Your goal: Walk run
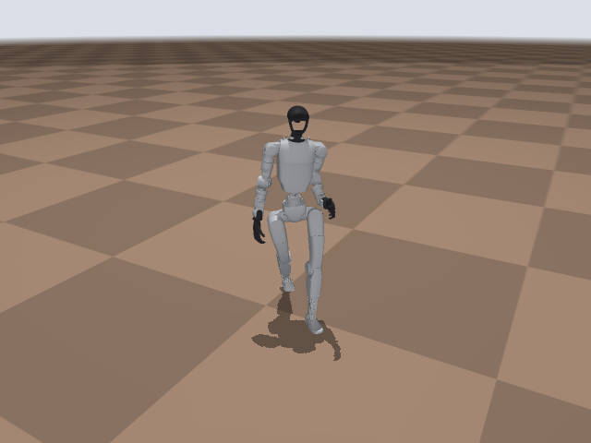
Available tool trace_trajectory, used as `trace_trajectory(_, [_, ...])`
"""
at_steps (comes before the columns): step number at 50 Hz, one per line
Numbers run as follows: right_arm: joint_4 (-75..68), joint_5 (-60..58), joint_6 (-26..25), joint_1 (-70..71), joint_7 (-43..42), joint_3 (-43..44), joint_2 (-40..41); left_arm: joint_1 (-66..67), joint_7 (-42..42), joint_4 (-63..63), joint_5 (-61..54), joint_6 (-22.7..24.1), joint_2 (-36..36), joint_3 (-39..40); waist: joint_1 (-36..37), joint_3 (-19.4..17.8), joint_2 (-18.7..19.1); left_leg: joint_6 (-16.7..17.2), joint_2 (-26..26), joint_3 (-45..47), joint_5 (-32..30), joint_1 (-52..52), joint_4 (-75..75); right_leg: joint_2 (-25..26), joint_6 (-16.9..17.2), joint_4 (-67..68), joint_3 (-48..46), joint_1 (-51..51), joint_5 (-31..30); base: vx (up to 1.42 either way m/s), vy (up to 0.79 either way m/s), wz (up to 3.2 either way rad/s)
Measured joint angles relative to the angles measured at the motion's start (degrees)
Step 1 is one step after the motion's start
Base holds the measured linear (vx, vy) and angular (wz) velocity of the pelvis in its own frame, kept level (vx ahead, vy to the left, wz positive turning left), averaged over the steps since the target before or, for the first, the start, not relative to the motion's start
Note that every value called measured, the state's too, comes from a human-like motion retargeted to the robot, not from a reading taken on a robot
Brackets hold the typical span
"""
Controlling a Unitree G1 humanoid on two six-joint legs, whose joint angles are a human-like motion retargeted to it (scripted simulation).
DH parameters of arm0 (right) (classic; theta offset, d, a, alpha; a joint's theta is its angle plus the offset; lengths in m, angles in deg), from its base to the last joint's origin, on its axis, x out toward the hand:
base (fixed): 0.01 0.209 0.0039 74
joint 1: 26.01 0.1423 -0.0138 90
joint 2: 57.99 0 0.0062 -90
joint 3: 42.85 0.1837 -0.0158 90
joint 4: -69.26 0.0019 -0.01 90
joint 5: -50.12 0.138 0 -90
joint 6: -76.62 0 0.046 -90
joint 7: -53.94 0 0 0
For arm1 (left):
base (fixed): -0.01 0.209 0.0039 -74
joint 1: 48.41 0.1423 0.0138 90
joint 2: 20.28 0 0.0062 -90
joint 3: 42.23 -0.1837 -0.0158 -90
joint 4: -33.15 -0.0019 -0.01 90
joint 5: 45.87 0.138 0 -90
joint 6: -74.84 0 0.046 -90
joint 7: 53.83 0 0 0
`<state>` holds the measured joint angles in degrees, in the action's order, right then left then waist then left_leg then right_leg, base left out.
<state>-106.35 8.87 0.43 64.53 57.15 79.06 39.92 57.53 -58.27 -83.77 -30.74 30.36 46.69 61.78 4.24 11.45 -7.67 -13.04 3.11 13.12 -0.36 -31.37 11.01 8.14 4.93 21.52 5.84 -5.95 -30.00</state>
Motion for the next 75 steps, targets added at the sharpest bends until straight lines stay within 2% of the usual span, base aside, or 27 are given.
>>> trace_trajectory(2, [-4.1, -0.2, -2.3, -2.5, -0.3, -1.0, 1.0, -2.2, -1.0, -0.6, -1.7, -0.3, 0.8, -0.6, -3.7, -2.0, -0.3, -0.1, 2.7, -1.4, 4.1, 3.2, 3.7, 1.6, 1.6, 19.6, -1.3, 7.0, 0.0, 1.05, -0.21, 1.09])
trace_trajectory(3, [-5.8, -0.5, -3.2, -3.8, -0.4, -1.0, 1.8, -3.7, -1.5, -0.9, -2.4, -0.5, 1.6, -1.0, -4.2, -2.3, 1.3, 0.6, -0.1, 1.0, 5.0, 5.9, 3.3, 3.7, -0.3, 23.1, -1.8, 9.6, 0.0, 0.94, -0.24, 0.32])
trace_trajectory(5, [-8.1, -1.4, -4.2, -6.9, 0.2, -1.4, 3.5, -6.4, -2.0, -1.7, -3.3, -0.6, 3.0, -1.9, -3.5, -2.2, 5.3, 2.3, -5.3, 2.0, 6.3, 10.4, 1.1, 6.4, -5.4, 24.9, -4.8, 14.7, 3.7, 1.06, -0.24, -0.43])
trace_trajectory(8, [-9.2, -4.8, -4.1, -12.2, 2.0, -1.6, 5.5, -9.7, -1.9, -2.2, -3.6, -0.5, 3.9, -3.6, -5.2, -3.0, 7.5, 3.8, -5.1, 0.6, 8.0, 15.9, -1.4, 5.5, -6.6, 25.3, -5.5, 22.3, 10.7, 0.95, -0.15, 0.2])
trace_trajectory(12, [-10.7, -9.1, -4.0, -18.3, 1.7, -2.6, 6.7, -11.8, -1.7, -0.5, -4.6, -0.3, 4.4, -6.5, -12.4, -4.1, 10.5, 5.3, -4.4, -0.5, 9.5, 23.1, -5.6, 0.5, -4.3, 15.7, -6.4, 31.5, 20.1, 0.93, -0.13, 1.07])
trace_trajectory(17, [-11.8, -11.0, -8.8, -22.9, 1.0, -2.1, 7.3, -13.9, -2.5, 1.5, -6.3, -0.1, 5.0, -7.1, -17.7, -6.0, 9.5, 8.6, -1.3, -0.7, 13.1, 32.6, -8.1, -9.1, -3.8, -9.0, -8.2, 36.7, 22.8, 0.99, -0.33, 0.39])
trace_trajectory(20, [-11.8, -9.9, -10.9, -23.3, 2.9, -0.2, 8.2, -14.5, -3.0, 1.5, -7.0, -0.1, 4.7, -6.4, -17.8, -5.2, 9.8, 12.0, -1.8, 0.8, 13.7, 36.4, -8.4, -9.7, -3.6, -23.1, -8.6, 38.8, 26.5, 0.99, -0.42, -0.25])
trace_trajectory(23, [-11.8, -7.6, -9.3, -22.8, 4.5, 1.4, 8.7, -13.4, -3.1, 0.0, -7.0, 0.0, 3.4, -6.5, -18.5, -3.8, 11.5, 16.5, -4.1, 0.4, 8.3, 38.4, -5.5, -9.4, -8.4, -24.3, -14.2, 37.6, 26.9, 0.97, -0.41, 0.13])
trace_trajectory(25, [-11.8, -6.4, -8.5, -21.7, 4.8, 2.9, 8.4, -11.8, -3.0, -1.2, -6.8, 0.1, 2.2, -7.0, -19.7, -2.4, 12.0, 21.3, -5.9, -0.9, -0.3, 39.0, -2.1, -11.4, -10.7, -18.8, -23.4, 37.1, 26.4, 1.35, -0.68, 0.64])
trace_trajectory(27, [-11.6, -5.5, -7.3, -20.2, 4.2, 4.6, 7.9, -9.4, -3.5, -2.0, -6.3, 0.4, 1.2, -7.2, -21.3, -1.3, 11.8, 25.8, -6.6, -4.7, -14.8, 38.2, 4.6, -10.1, -12.6, -15.6, -15.3, 36.3, 22.0, 1.18, -0.58, 0.32])
trace_trajectory(29, [-10.3, -3.7, -6.2, -17.4, 4.0, 5.3, 6.8, -7.0, -4.1, -2.2, -5.4, 0.6, 0.0, -6.8, -19.3, -0.4, 10.8, 28.0, -4.9, -6.7, -26.7, 33.4, 16.7, -9.1, -15.0, -10.7, -8.1, 35.6, 24.9, 1.17, -0.49, -0.86])
trace_trajectory(33, [-1.6, -2.2, -7.1, -11.0, 5.4, 4.6, 5.5, -3.1, -3.4, -1.9, -4.3, 0.7, -0.3, -5.3, -17.1, -2.1, 10.8, 28.0, -5.7, -12.9, -29.6, 22.3, 43.7, -4.0, -19.3, -7.3, -7.8, 29.2, 30.3, 0.98, -0.53, -1.16])
trace_trajectory(37, [10.9, -3.1, -4.0, -5.1, 2.9, 1.6, 3.8, -0.5, -2.6, -2.0, -2.9, 0.8, 0.6, -1.6, -14.5, -1.3, 5.9, 17.2, -3.1, -11.5, -19.5, 10.8, 44.9, -3.0, -19.9, -12.1, -1.4, 22.2, 29.8, 0.96, -0.63, -1.26])
trace_trajectory(42, [20.6, -2.3, 1.9, 1.6, 1.1, -1.9, -0.9, 2.2, -1.4, -0.3, -2.7, 0.8, 1.7, 2.8, -4.7, -2.4, 0.7, 6.2, -6.0, 0.2, -9.4, -0.2, 27.3, -1.8, -19.9, -14.3, 7.7, 15.8, 28.5, 0.83, -0.25, -2.54])
trace_trajectory(47, [24.0, 2.4, 5.7, 7.4, 2.0, -2.4, -4.9, 3.6, -1.2, 1.6, -3.1, 0.8, 3.8, 5.3, 4.5, -4.3, 1.9, 2.8, -3.5, 0.2, -4.9, -3.3, -1.2, 1.6, -19.9, -15.1, 14.8, 7.9, 29.3, 1.02, -0.04, -2.28])
trace_trajectory(48, [24.1, 3.0, 5.9, 8.0, 2.4, -2.0, -5.3, 3.8, -1.1, 1.7, -2.9, 0.8, 4.0, 5.6, 5.4, -4.4, 1.9, 2.5, -2.1, -2.2, -3.0, -4.2, -5.4, 1.9, -19.9, -14.9, 16.3, 6.4, 29.3, 1.1, -0.04, -1.27])
trace_trajectory(51, [22.8, 3.8, 5.6, 7.9, 2.8, -0.3, -5.5, 4.5, -0.9, 1.1, -2.2, 0.9, 4.5, 6.3, 5.8, -4.7, 2.4, 11.7, -1.5, -0.1, 2.6, -4.0, -11.1, 2.6, -19.9, -14.2, 14.6, 0.8, 26.6, 1.33, -0.1, -0.6])
trace_trajectory(54, [18.8, 3.9, 4.3, 5.4, 1.2, 1.5, -3.6, 4.9, -0.8, 0.4, -1.1, 1.1, 4.9, 6.5, 5.2, -3.3, 1.9, 8.1, -3.0, 3.6, 2.6, -3.1, -4.9, 3.7, -18.7, -12.7, 9.2, -2.9, 16.9, 1.09, -0.27, -0.26])
trace_trajectory(55, [16.9, 4.0, 3.7, 4.2, 0.5, 1.7, -2.7, 5.2, -0.8, 0.4, -0.6, 1.2, 4.9, 6.7, 6.0, -2.6, 1.4, 8.3, -4.3, 5.9, 1.1, -2.5, -3.0, 3.3, -16.8, -11.6, 7.7, -3.8, 11.8, 1.68, -0.13, -1.3])
trace_trajectory(57, [11.2, 3.2, 1.8, 1.4, 0.2, 2.6, -0.8, 5.9, -0.8, -0.1, -0.3, 1.3, 4.7, 7.1, 7.3, -1.4, -0.1, 8.8, -2.5, -1.6, -4.1, -1.5, -0.2, 1.8, -7.6, -3.6, 6.1, -2.7, 1.5, 1.46, -0.06, -1.05])
trace_trajectory(60, [0.7, 1.9, -2.6, -1.5, 1.5, 1.4, 1.1, 4.6, -1.4, -1.3, -1.9, 0.9, 4.7, 7.6, 1.8, -2.5, -4.4, 7.9, 6.0, -11.0, 2.5, -1.0, 8.3, 0.5, 5.2, 25.4, 3.1, 6.3, 0.0, 1.24, -0.23, 0.2])
trace_trajectory(61, [-3.0, 1.3, -4.0, -2.0, 2.0, 1.2, 1.5, 3.2, -1.5, -1.8, -2.2, 0.7, 5.2, 7.3, 1.1, -2.4, -3.7, 7.8, 2.4, -5.1, 3.8, 1.5, 8.4, 1.1, 6.0, 29.1, 1.7, 8.7, 0.0, 0.95, -0.29, -0.14])
trace_trajectory(63, [-8.8, -0.4, -6.2, -4.0, 3.5, 1.0, 2.7, 0.3, -1.2, -2.8, -2.0, 0.4, 6.4, 6.1, 0.2, -1.4, 0.9, 8.2, -5.1, -1.0, 5.2, 6.8, 5.8, 5.5, 2.0, 27.9, -2.4, 13.5, 0.0, 0.87, -0.25, -0.55])
trace_trajectory(65, [-11.8, -3.2, -7.7, -7.4, 5.1, 0.5, 3.8, -3.1, -0.1, -4.2, -0.8, 0.2, 6.8, 4.3, 0.1, -1.4, 4.2, 8.5, -6.8, -3.4, 6.5, 10.8, 3.7, 7.4, -3.8, 26.0, -5.1, 18.5, 4.1, 1.09, -0.24, -0.4])
trace_trajectory(68, [-11.8, -7.2, -9.0, -13.2, 6.3, -1.6, 6.0, -8.0, 1.2, -4.3, -0.4, 0.0, 6.9, 0.4, -5.6, -2.7, 7.0, 9.4, -7.5, -3.9, 6.4, 16.4, -0.3, 6.4, -1.5, 22.7, -5.3, 26.7, 13.1, 0.85, -0.19, 0.85])
trace_trajectory(71, [-11.8, -12.0, -9.4, -18.4, 5.1, -2.9, 7.0, -11.1, 0.8, -2.3, -2.0, 0.0, 6.7, -3.0, -10.1, -3.3, 8.1, 9.6, -6.5, -2.7, 7.7, 22.2, -4.0, 0.4, -1.8, 12.0, -6.3, 32.9, 19.8, 0.99, -0.23, 0.52])
trace_trajectory(75, [-11.8, -15.3, -11.7, -23.3, 3.8, -2.8, 7.6, -15.6, -1.6, 0.1, -4.8, 0.1, 7.7, -5.2, -14.4, -4.5, 6.8, 11.0, -3.0, -0.9, 10.3, 30.8, -7.3, -10.4, -3.9, -7.0, -9.8, 37.3, 21.3, 0.72, -0.21, 0.03])
